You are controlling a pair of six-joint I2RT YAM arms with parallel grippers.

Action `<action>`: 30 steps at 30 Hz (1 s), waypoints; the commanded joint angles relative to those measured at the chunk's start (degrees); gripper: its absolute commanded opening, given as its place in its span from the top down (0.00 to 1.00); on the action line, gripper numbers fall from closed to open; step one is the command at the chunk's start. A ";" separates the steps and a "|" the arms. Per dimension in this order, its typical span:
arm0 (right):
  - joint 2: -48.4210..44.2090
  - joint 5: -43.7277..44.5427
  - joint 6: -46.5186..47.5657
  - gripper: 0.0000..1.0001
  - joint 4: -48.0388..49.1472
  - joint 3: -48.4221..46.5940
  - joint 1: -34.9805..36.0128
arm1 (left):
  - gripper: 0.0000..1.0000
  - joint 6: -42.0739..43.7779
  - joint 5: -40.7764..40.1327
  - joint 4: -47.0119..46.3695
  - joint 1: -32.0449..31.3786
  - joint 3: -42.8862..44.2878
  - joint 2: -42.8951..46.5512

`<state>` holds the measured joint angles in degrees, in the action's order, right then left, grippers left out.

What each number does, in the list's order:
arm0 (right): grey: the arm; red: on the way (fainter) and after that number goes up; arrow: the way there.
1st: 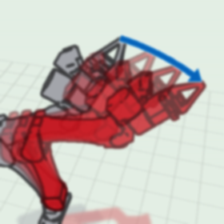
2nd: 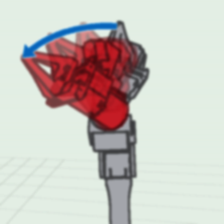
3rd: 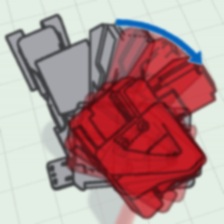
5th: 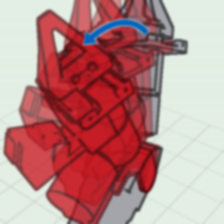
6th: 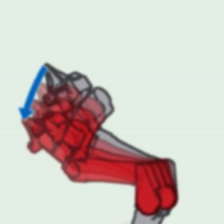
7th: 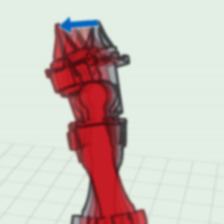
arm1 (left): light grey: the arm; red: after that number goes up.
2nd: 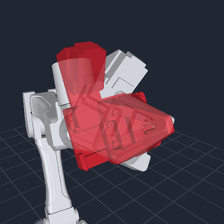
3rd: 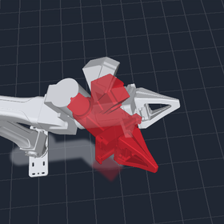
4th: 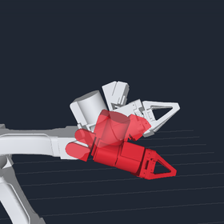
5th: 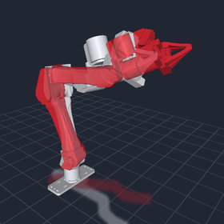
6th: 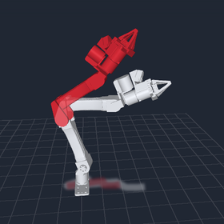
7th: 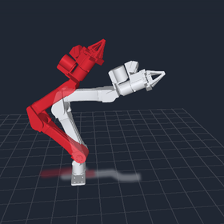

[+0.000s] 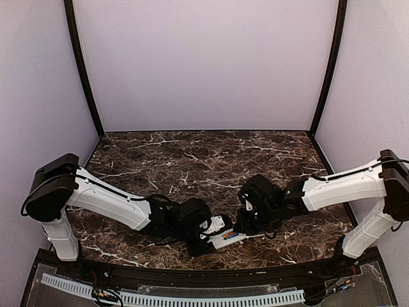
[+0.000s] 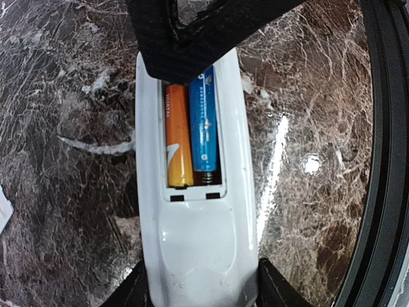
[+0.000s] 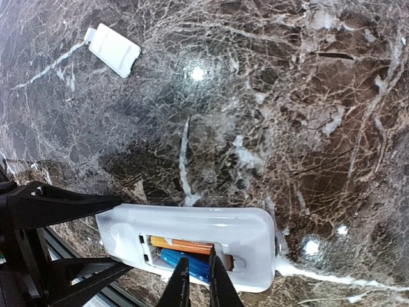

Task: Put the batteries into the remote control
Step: Load the battery into the battery compartment.

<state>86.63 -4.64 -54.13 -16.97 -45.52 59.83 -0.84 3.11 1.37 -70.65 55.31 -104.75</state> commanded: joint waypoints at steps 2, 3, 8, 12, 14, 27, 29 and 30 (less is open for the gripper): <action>0.06 0.52 1.99 0.87 -1.55 -1.39 -0.42 | 1.00 -0.74 2.86 8.33 -0.36 -2.28 -5.00; 0.18 0.61 2.05 0.87 -1.89 -1.56 -0.39 | 1.00 -0.74 2.93 8.42 -0.36 -2.29 -5.06; 0.29 1.65 2.18 0.87 -3.72 -2.03 -0.38 | 1.00 -0.74 2.95 8.46 -0.36 -2.22 -5.03; 0.72 1.29 1.84 0.90 -3.95 -1.91 -0.39 | 1.00 -0.74 2.94 8.47 -0.36 -2.22 -5.15; 1.05 1.24 1.91 0.91 -4.42 -1.73 -0.33 | 1.00 -0.74 2.87 8.55 -0.36 -2.15 -5.26; 3.28 -2.33 1.09 0.98 -0.18 -0.55 0.15 | 1.00 -0.65 2.69 8.68 -0.36 -2.05 -5.39; 3.83 -2.72 0.77 1.00 0.28 -0.54 0.64 | 1.00 -0.65 2.64 8.73 -0.35 -2.05 -5.38; 4.08 -2.79 0.58 1.00 0.54 -0.60 0.95 | 1.00 -0.65 2.68 8.67 -0.36 -2.05 -5.38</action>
<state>88.97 -4.80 -52.77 -17.56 -46.39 59.68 -0.58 3.18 1.39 -70.67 55.79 -105.16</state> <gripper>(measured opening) 0.009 0.514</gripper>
